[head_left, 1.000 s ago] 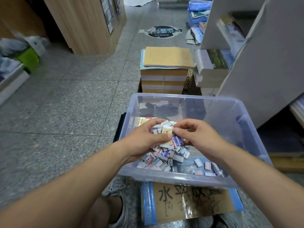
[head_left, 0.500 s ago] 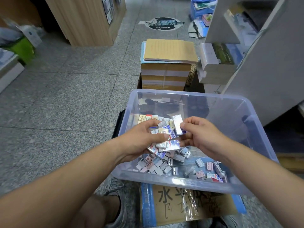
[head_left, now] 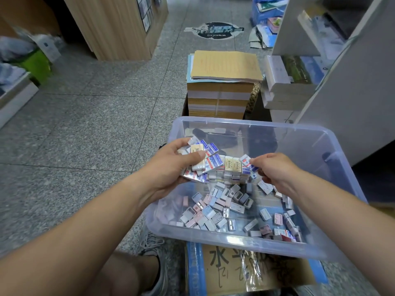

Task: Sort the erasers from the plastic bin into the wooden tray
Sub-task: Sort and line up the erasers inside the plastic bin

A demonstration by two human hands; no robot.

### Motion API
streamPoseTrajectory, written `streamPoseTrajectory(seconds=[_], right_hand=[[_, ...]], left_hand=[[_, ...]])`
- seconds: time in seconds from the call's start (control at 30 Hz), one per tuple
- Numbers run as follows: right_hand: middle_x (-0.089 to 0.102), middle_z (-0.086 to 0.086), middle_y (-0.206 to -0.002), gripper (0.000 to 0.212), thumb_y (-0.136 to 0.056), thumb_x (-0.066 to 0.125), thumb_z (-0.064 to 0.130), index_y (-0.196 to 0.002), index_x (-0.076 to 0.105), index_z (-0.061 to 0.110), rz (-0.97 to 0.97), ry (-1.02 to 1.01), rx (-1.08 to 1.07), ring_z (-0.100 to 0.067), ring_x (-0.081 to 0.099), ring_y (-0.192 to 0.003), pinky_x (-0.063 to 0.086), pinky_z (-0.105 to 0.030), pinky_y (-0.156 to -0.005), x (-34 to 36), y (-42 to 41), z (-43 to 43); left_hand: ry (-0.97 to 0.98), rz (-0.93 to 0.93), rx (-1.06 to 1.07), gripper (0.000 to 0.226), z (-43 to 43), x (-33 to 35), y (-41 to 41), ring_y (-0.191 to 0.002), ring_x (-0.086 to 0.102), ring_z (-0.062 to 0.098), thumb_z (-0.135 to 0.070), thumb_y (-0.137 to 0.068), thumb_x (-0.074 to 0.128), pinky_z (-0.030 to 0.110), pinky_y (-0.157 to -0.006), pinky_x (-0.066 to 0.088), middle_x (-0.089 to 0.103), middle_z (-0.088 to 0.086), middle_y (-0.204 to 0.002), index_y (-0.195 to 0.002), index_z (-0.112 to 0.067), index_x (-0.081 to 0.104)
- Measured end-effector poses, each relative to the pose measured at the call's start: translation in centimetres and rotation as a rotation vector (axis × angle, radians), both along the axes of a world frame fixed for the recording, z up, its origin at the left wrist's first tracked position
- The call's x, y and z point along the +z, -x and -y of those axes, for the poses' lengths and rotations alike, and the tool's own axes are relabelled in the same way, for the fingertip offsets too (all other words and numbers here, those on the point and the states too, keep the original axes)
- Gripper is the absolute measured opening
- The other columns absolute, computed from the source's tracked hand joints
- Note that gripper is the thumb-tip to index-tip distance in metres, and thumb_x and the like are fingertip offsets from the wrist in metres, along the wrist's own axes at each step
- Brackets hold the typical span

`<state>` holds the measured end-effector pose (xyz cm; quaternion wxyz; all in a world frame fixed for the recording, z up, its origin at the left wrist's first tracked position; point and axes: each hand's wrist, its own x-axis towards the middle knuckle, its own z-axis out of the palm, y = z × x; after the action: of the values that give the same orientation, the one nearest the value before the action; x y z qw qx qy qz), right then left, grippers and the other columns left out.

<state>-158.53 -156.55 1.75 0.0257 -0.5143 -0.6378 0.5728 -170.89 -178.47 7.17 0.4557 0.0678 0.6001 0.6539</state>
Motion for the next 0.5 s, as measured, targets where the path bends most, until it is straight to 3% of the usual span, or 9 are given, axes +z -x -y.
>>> streamPoseTrajectory(seconds=[0.17, 0.33, 0.43, 0.5], right_hand=[[0.064, -0.019, -0.078, 0.02, -0.092, 0.07, 0.001, -0.107, 0.065, -0.01, 0.059, 0.019, -0.118, -0.021, 0.052, -0.054, 0.049, -0.033, -0.056, -2.1, 2.6, -1.0], [0.071, -0.022, -0.09, 0.018, -0.088, 0.074, 0.0, -0.104, 0.067, -0.007, 0.065, 0.032, -0.062, -0.03, 0.066, -0.07, 0.059, -0.05, -0.089, -3.3, 3.6, -0.6], [0.074, -0.018, -0.095, 0.01, -0.086, 0.078, 0.005, -0.093, 0.071, 0.002, 0.026, 0.015, 0.006, -0.032, 0.073, -0.086, 0.06, -0.053, -0.087, -3.0, 4.3, 0.3], [0.074, -0.018, -0.094, 0.009, -0.087, 0.076, 0.002, -0.092, 0.069, 0.001, -0.01, 0.044, 0.05, -0.029, 0.073, -0.08, 0.062, -0.048, -0.085, -2.8, 4.9, 1.2]], left_hand=[[-0.023, 0.001, 0.071, 0.046, 0.2, 0.2, 0.7, -0.078, 0.075, 0.02, -0.002, -0.09, 0.068, 0.033, -0.063, 0.063, 0.078, 0.011, -0.101, -0.133, -0.012, 0.053], [-0.045, -0.014, 0.071, 0.038, 0.3, 0.5, 1.2, -0.078, 0.075, 0.021, -0.001, -0.09, 0.068, 0.033, -0.065, 0.064, 0.077, 0.012, -0.102, -0.125, -0.011, 0.057], [-0.073, -0.033, 0.11, 0.036, 0.7, 0.9, 2.1, -0.079, 0.075, 0.021, -0.003, -0.089, 0.068, 0.035, -0.069, 0.063, 0.076, 0.015, -0.105, -0.123, -0.011, 0.059], [-0.088, -0.061, 0.148, 0.035, 1.0, 1.1, 2.6, -0.078, 0.074, 0.021, -0.003, -0.09, 0.068, 0.033, -0.065, 0.064, 0.076, 0.016, -0.106, -0.123, -0.01, 0.059]])
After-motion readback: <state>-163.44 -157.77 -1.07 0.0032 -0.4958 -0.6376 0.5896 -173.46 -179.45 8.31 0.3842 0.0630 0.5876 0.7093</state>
